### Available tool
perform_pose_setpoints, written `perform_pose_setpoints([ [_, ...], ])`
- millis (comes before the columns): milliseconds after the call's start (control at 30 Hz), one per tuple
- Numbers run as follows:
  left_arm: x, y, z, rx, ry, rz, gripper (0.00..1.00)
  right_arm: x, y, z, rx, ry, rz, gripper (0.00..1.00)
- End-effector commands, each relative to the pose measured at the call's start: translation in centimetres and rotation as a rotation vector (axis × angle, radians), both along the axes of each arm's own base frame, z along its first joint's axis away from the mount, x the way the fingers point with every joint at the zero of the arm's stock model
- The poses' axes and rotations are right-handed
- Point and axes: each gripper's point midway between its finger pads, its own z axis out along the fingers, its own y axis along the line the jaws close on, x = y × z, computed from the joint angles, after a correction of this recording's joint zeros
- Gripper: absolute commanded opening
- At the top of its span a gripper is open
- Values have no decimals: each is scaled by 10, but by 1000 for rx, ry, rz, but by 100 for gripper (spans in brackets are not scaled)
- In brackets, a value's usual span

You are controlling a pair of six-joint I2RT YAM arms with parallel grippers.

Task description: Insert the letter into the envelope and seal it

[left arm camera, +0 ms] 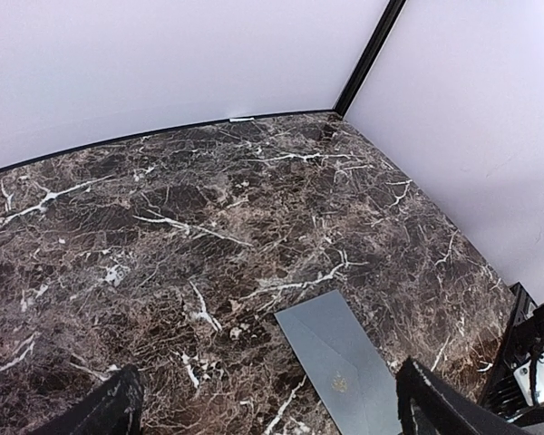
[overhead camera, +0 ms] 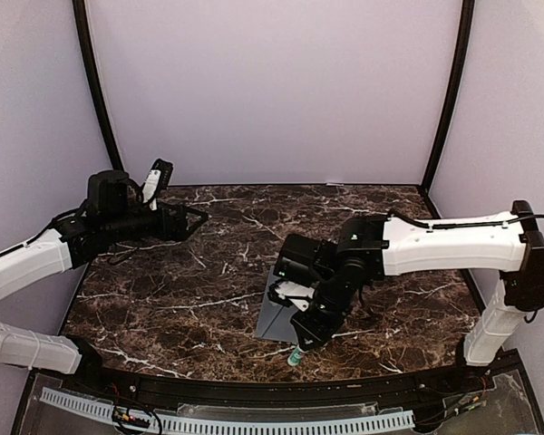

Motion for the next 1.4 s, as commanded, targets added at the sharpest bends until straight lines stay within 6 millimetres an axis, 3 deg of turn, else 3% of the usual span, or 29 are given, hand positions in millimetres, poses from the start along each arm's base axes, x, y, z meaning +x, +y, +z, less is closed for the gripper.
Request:
perform_pose_setpoints([
  [0, -3, 2, 2, -10, 15, 7, 96, 3, 1, -3, -53, -28, 24, 12],
  [400, -4, -2, -3, -22, 40, -12, 96, 4, 6, -17, -97, -25, 41, 18],
  [767, -3, -3, -6, -28, 54, -15, 96, -1, 18, -11, -41, -11, 65, 47],
  [1033, 0, 2, -1, -45, 58, 34, 96, 3, 37, 15, 76, -42, 66, 76],
  [1200, 1, 6, 7, -102, 94, 84, 97, 22, 56, 42, 213, -132, 35, 92],
  [1367, 19, 17, 0, -112, 63, 187, 98, 75, 66, 74, 397, -268, -86, 97],
])
